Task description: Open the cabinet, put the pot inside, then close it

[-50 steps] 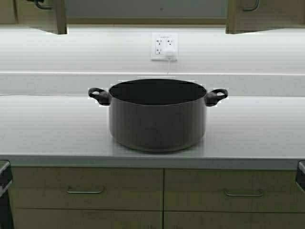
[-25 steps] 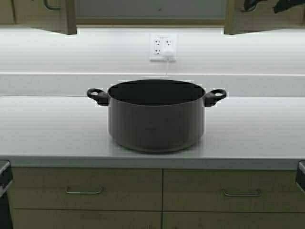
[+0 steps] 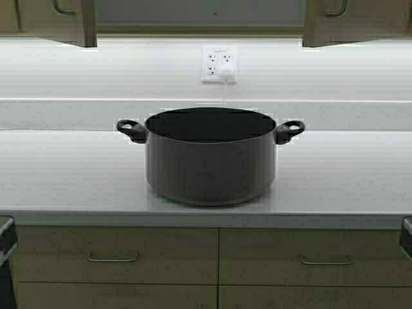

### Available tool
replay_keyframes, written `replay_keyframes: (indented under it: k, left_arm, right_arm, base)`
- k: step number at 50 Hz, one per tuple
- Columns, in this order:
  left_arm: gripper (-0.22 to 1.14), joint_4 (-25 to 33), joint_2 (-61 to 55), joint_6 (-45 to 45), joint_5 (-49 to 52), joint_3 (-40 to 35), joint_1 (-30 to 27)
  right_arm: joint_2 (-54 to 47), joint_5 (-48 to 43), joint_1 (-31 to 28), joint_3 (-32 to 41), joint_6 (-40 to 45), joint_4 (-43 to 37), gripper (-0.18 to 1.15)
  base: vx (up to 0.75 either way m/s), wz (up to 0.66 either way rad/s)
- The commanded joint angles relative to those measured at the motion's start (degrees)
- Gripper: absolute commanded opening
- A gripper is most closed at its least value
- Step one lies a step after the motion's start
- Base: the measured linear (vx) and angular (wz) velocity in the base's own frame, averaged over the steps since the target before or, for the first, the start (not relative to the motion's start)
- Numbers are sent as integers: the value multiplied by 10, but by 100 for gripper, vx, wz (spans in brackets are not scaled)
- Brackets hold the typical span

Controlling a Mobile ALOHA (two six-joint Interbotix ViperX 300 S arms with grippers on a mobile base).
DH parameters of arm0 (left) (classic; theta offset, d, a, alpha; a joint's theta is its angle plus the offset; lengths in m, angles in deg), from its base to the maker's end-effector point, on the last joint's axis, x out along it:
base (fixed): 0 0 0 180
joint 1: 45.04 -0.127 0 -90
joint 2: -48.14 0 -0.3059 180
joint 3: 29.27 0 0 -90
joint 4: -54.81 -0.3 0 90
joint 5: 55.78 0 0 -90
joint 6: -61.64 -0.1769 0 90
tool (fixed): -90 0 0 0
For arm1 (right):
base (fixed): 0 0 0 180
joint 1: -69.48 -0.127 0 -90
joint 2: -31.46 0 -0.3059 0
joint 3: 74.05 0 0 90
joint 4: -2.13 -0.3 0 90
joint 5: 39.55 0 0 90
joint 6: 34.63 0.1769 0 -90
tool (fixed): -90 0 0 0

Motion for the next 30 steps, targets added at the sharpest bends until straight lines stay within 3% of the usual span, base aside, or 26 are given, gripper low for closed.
replay_keyframes:
  k: [1, 6, 17, 30]
  left_arm:
    - [8, 1, -73, 4, -87, -37, 35]
    - [3, 2, -146, 11, -149, -80, 38]
    - [3, 0, -298, 18, -189, -218, 37]
    - [3, 0, -404, 28, -233, -277, -33]
  right_arm:
    - [-61, -100, -33, 54, 1, 4, -2]
    - [-123, -143, -35, 100, 2, 5, 8]
    - [-245, -167, -35, 221, 3, 5, 6]
    - [-305, -177, 18, 255, 3, 4, 6]
  base:
    - [0, 0]
    - [0, 0]
    - [0, 0]
    - [0, 0]
